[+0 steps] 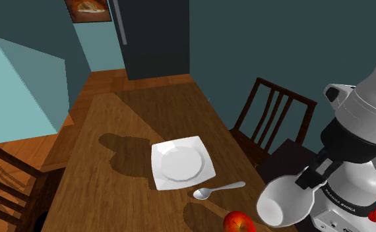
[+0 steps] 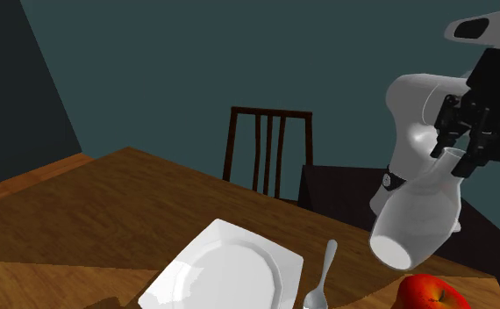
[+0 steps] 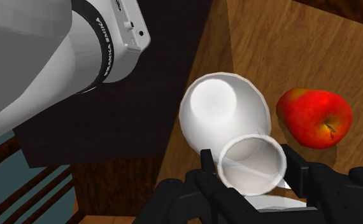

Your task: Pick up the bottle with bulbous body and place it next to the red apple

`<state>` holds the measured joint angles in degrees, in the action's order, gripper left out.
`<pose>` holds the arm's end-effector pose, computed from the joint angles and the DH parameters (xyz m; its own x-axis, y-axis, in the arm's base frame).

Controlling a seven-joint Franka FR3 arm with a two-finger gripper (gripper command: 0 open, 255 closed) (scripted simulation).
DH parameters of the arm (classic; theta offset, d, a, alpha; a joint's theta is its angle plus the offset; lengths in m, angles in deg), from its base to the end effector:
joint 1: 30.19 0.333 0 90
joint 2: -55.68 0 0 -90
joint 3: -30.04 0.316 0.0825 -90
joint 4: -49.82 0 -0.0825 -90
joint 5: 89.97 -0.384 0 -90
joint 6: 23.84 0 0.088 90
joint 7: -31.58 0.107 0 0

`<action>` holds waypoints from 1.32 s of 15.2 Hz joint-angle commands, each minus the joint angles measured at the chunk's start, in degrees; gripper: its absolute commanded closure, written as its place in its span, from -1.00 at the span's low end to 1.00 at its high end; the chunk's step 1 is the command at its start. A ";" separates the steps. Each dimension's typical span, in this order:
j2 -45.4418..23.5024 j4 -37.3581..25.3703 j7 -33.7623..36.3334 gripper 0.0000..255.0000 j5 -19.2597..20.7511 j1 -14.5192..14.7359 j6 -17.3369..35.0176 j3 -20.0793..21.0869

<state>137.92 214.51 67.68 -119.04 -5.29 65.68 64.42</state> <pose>0.0786 0.2059 0.4446 0.9923 -0.0476 0.1146 -0.0509 -0.9984 0.0259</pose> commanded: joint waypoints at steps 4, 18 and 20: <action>0.65 0.71 -0.05 -1.00 0.17 0.23 -0.31 -0.35; -1.57 -6.74 -0.07 -1.00 4.05 -2.22 -5.12 -4.38; -1.57 -6.74 -0.07 -1.00 4.05 -2.22 -5.12 -4.38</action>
